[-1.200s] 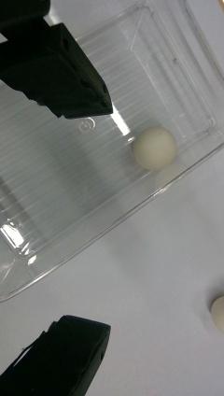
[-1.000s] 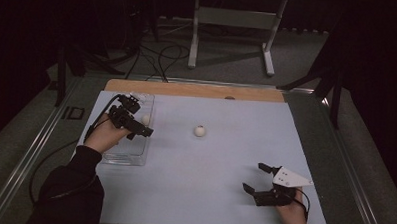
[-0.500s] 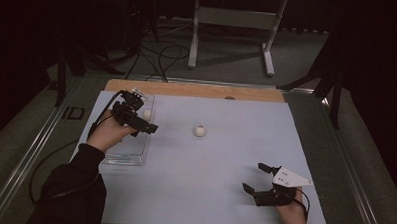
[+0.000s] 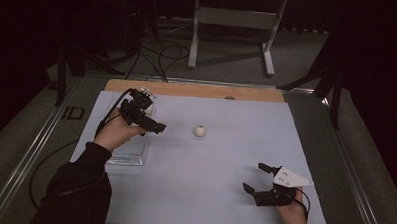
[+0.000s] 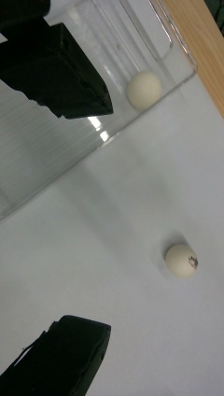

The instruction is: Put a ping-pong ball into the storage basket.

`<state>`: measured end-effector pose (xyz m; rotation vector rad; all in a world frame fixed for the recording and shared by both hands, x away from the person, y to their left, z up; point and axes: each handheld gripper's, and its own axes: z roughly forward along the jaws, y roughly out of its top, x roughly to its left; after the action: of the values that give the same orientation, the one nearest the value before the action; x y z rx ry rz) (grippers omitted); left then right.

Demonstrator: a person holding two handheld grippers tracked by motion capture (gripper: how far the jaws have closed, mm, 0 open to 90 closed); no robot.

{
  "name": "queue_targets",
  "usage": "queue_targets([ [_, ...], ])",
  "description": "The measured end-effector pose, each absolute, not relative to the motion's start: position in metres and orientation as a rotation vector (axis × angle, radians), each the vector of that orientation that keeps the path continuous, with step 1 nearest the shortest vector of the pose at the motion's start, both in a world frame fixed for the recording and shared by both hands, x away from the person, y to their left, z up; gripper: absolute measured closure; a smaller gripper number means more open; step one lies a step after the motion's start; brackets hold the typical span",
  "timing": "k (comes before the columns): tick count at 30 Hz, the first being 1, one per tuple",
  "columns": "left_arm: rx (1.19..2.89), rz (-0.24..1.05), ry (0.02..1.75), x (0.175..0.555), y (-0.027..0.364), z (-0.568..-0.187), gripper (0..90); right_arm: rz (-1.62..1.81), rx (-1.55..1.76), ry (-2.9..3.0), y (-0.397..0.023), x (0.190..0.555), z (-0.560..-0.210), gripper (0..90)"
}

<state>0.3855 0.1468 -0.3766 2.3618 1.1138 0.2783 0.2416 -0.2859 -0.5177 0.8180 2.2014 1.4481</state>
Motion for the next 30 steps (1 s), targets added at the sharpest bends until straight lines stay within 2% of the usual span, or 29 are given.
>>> queue_targets([
  [30, 2.382, 0.249, 1.026, 0.391, 0.102, -0.377, 0.6, 1.453, 0.815, 2.198, -0.286, 0.241, -0.517, 9.1],
])
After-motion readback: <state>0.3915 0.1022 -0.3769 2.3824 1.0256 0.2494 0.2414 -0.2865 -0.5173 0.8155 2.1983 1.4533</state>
